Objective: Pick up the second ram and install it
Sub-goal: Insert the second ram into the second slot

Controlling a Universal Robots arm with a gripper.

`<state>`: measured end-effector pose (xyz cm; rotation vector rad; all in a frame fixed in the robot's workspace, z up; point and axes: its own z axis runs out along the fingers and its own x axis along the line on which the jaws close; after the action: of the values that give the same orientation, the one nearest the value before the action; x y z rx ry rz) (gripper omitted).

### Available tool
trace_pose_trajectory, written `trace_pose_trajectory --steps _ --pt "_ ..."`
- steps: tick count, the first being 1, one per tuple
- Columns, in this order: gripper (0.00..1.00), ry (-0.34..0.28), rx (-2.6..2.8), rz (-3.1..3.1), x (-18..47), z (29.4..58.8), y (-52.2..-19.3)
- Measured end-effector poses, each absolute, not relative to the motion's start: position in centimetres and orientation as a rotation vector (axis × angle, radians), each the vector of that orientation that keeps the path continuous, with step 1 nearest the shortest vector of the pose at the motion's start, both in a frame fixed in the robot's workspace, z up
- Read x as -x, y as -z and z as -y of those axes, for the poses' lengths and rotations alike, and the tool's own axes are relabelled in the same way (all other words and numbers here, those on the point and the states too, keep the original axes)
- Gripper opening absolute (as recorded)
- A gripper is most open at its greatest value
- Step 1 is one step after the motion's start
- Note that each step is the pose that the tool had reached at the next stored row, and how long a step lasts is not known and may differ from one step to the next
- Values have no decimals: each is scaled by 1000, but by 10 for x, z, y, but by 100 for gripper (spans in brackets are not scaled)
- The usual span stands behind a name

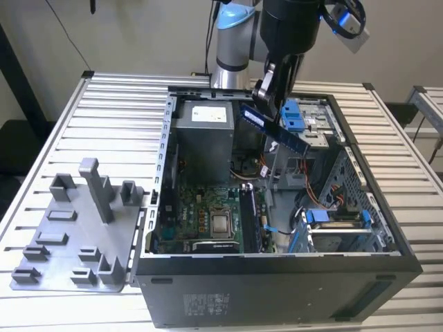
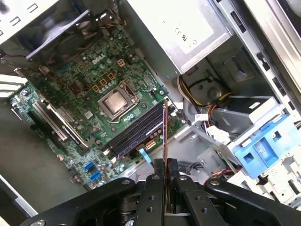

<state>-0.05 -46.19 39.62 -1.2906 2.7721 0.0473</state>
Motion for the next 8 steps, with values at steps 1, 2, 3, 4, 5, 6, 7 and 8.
trace_pose_trajectory --steps 1,2,3,4,5,6,7,8 --pt "14 -47 1272 -2780 1 462 -396" --pt "14 -46 1253 -2789 1 462 -396" --pt "14 -45 1234 -2797 1 462 -396" --pt "14 -44 1215 -2805 1 462 -396" --pt "14 -43 1196 -2813 1 462 -396" --pt "14 -42 1175 -2822 1 462 -396" --pt "14 -41 1153 -2831 1 462 -396" --pt "14 -40 1131 -2839 1 462 -396"
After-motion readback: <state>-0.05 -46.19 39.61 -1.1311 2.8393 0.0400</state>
